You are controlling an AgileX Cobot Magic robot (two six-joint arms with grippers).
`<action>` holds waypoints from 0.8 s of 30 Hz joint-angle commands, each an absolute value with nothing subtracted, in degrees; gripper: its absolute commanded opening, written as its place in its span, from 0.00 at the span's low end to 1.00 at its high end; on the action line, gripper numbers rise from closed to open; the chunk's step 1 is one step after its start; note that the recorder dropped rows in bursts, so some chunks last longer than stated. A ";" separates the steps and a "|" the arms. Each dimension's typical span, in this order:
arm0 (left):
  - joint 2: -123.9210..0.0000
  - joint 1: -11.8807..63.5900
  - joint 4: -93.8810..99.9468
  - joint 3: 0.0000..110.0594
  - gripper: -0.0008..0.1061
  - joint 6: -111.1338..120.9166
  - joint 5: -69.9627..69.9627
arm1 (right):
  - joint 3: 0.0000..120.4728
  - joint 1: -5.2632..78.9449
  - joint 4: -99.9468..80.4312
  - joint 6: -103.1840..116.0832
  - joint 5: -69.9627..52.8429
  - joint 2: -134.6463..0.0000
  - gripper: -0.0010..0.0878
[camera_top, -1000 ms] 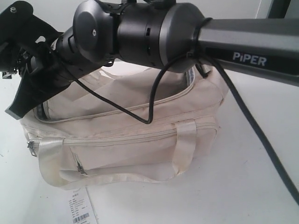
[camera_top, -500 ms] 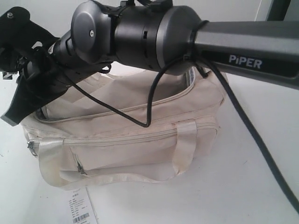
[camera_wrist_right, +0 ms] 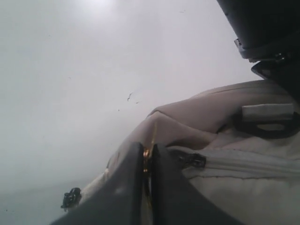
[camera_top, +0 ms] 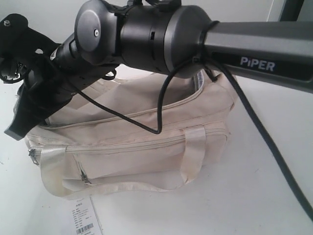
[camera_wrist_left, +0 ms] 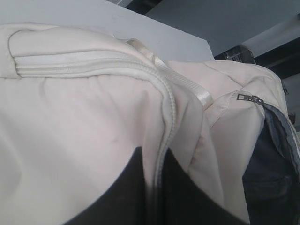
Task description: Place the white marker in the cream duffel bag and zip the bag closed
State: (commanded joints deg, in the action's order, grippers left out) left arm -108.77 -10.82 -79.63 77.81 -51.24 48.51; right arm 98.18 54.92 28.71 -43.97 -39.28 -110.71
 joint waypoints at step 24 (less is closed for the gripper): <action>-108.77 -10.82 -79.15 77.81 0.01 -51.46 48.26 | 98.18 54.74 20.83 -47.27 -40.33 -107.92 0.01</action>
State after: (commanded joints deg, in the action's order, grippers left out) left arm -108.77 -10.82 -79.15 77.81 -51.46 48.26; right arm 98.18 54.74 20.83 -47.27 -40.33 -107.92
